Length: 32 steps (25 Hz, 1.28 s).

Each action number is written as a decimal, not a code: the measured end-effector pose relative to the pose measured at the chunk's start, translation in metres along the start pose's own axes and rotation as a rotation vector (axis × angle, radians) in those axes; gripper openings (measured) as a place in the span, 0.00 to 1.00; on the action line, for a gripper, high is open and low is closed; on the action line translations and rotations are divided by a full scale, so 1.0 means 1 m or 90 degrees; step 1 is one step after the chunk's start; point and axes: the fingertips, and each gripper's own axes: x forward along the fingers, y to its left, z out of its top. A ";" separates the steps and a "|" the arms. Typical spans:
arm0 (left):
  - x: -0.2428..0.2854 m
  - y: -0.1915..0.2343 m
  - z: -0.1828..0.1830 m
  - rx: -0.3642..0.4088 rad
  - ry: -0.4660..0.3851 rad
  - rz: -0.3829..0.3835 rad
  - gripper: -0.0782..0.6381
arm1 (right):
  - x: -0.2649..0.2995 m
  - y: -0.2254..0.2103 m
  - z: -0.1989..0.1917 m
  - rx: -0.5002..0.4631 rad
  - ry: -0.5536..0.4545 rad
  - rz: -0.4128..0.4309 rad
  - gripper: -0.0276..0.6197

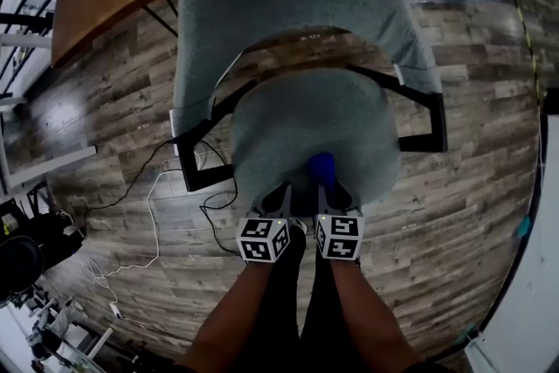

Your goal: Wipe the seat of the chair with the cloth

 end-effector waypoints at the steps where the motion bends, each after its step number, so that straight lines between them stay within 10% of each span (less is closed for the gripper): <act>1: 0.002 -0.001 0.001 0.002 0.001 -0.001 0.11 | 0.000 -0.003 0.001 0.002 -0.001 0.000 0.20; 32: 0.079 -0.111 0.007 0.044 0.059 -0.094 0.11 | -0.036 -0.138 0.016 0.022 -0.030 -0.091 0.20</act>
